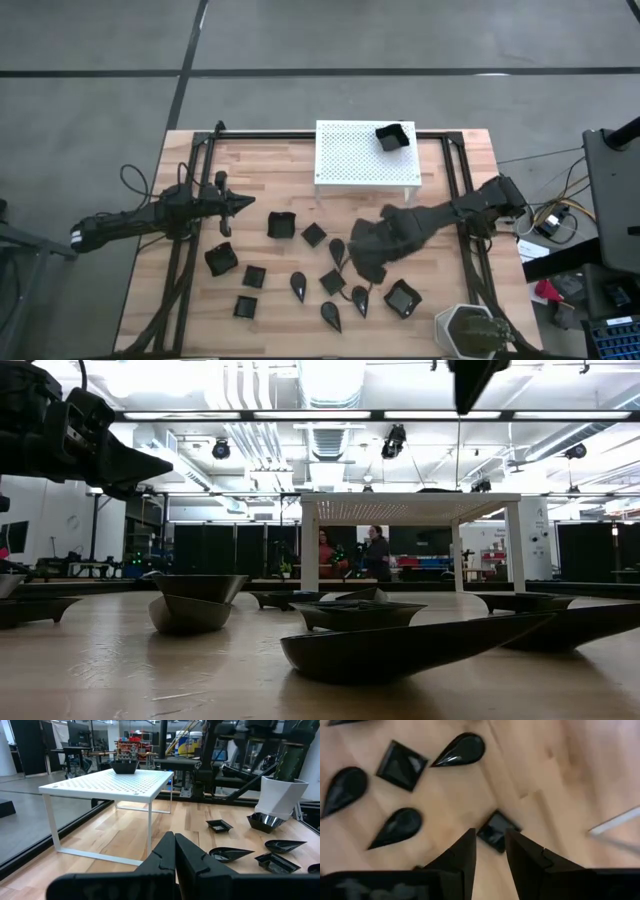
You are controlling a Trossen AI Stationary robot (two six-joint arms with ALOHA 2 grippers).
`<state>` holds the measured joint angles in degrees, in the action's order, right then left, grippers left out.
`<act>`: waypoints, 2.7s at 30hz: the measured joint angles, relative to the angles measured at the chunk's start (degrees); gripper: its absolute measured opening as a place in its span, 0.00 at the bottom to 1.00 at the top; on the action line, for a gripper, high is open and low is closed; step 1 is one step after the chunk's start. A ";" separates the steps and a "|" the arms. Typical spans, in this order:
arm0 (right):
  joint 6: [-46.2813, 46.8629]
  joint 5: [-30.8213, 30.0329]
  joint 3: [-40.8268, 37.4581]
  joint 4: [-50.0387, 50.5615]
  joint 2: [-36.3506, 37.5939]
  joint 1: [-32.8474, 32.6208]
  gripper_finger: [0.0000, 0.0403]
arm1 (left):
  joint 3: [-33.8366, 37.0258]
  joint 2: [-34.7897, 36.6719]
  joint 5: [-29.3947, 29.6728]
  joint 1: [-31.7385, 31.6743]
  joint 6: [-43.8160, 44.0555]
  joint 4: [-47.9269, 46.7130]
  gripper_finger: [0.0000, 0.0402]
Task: Pick & Place Mini shaped plates
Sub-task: Stack the distorted square plate on top of the distorted square plate on the shelf
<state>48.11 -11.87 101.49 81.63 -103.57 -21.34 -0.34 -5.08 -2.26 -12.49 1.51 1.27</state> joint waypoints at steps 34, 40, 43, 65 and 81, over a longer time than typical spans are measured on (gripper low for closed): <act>29.68 11.72 -20.61 -25.47 -0.68 -16.69 0.25 | 0.00 0.00 0.00 0.00 0.00 0.01 0.00; 29.20 12.38 -24.76 -28.55 -0.70 -17.44 0.31 | 0.00 0.00 0.00 0.00 0.00 0.01 0.00; 29.04 12.76 -26.87 -32.37 -0.70 -17.40 0.32 | 0.00 0.00 0.00 0.00 -0.01 0.01 0.00; 29.27 15.00 -27.63 -34.62 -4.87 -18.04 0.37 | 0.00 -0.02 -0.02 0.00 -0.01 0.01 0.00; 28.01 18.02 -26.86 -33.86 -8.05 -18.15 0.22 | 0.00 -0.03 -0.02 0.00 -0.01 0.01 0.00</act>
<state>76.12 6.15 74.63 47.77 -111.62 -39.49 -0.34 -5.11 -2.28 -12.49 1.50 1.28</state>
